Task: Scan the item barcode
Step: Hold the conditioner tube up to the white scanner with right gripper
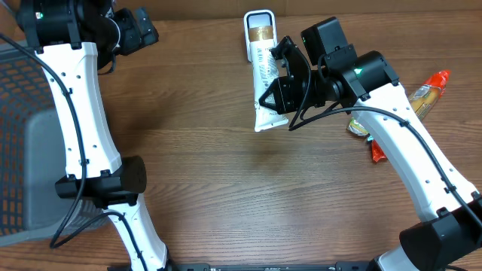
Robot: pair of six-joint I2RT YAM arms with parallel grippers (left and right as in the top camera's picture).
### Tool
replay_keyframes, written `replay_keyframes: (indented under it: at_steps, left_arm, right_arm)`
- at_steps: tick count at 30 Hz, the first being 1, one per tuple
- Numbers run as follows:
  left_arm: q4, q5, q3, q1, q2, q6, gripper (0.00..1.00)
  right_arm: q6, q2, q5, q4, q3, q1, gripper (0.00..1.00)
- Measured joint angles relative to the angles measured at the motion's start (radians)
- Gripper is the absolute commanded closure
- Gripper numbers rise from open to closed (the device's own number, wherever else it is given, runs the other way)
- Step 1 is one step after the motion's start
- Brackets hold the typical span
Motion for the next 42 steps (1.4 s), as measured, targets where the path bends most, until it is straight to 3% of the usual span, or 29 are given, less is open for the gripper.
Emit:
replay_keyframes:
  at_steps: [5, 13, 17, 23, 35, 39, 42]
  left_arm:
    - [0.0, 0.0, 0.0, 0.0, 0.0, 0.0, 0.01]
    - [0.0, 0.0, 0.0, 0.0, 0.0, 0.0, 0.01]
    - [0.0, 0.0, 0.0, 0.0, 0.0, 0.0, 0.0]
    - [0.0, 0.0, 0.0, 0.0, 0.0, 0.0, 0.0]
    - [0.0, 0.0, 0.0, 0.0, 0.0, 0.0, 0.0]
    - [-0.001, 0.0, 0.0, 0.0, 0.0, 0.0, 0.0]
    - [-0.001, 0.0, 0.0, 0.0, 0.0, 0.0, 0.0]
  right_arm:
    - [0.042, 0.0, 0.124, 0.009, 0.0, 0.003, 0.96]
    - [0.066, 0.046, 0.69, 0.188, 0.001, 0.045, 0.96]
    - [-0.018, 0.159, 0.954, 0.349, 0.002, 0.069, 0.96]
    - [-0.378, 0.326, 1.204, 0.643, -0.001, 0.071, 0.96]
    - [-1.112, 0.502, 1.302, 1.285, 0.0, 0.053, 0.96]
    - [-1.241, 0.577, 1.297, 1.451, 0.0, 0.033, 0.96]
    - [-1.287, 0.612, 1.272, 1.461, 0.0, 0.009, 0.96]
